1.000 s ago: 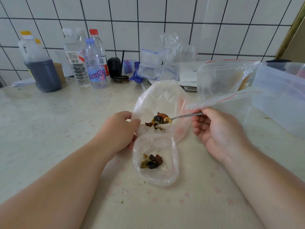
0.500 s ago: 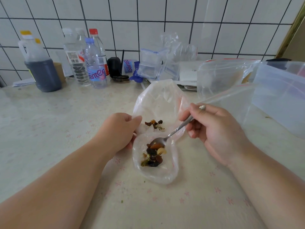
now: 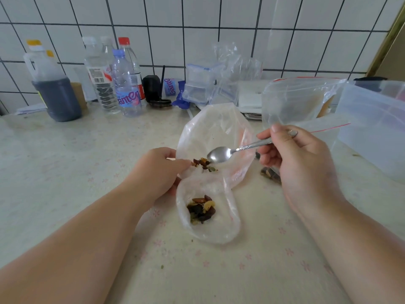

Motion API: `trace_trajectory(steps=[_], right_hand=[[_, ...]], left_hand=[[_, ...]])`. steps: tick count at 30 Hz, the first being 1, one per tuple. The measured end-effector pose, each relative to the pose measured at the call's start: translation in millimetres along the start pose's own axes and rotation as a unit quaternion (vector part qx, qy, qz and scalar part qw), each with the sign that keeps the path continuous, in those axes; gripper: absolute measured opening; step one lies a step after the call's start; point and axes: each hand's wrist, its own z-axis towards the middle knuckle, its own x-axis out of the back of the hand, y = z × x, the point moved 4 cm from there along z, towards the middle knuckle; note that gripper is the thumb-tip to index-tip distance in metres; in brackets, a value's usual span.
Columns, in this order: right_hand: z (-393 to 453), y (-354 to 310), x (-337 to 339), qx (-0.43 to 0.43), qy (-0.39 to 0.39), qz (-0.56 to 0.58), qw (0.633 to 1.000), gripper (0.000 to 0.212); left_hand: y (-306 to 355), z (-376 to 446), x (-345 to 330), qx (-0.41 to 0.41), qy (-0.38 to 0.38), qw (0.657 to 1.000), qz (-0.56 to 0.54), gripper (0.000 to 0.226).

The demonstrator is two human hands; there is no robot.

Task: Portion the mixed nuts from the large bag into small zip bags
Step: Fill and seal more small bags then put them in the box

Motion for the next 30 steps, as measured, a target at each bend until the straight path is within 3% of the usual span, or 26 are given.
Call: trace_trajectory(steps=[4,9,19,23,30], right_hand=[[2.0,7.1,2.4,-0.012,0.031,-0.055,0.998,0.026],[1.5,23.0,-6.5,-0.033,-0.030,-0.167,0.985,0.019],[4.9,29.3,-5.8,-0.080,-0.017,-0.084,0.993,0.028],[3.9,35.7,-12.2,-0.099,-0.043,-0.080,0.991,0.022],[2.9,30.8,-12.5,-0.073,-0.051,-0.071,0.993,0.021]], left_hand=[[0.0,2.6,-0.9,-0.018,0.005,1.000,-0.004,0.008],[1.1,3.1,-2.2,-0.038,-0.001,0.999,-0.014,0.013],[-0.3,6.6,-2.3,-0.037,0.009,0.999,-0.017,0.014],[-0.6,5.8,-3.1,-0.050,0.005,0.999,-0.005,0.016],[-1.9,6.0,-2.3,-0.037,0.033,0.998,0.024,0.015]])
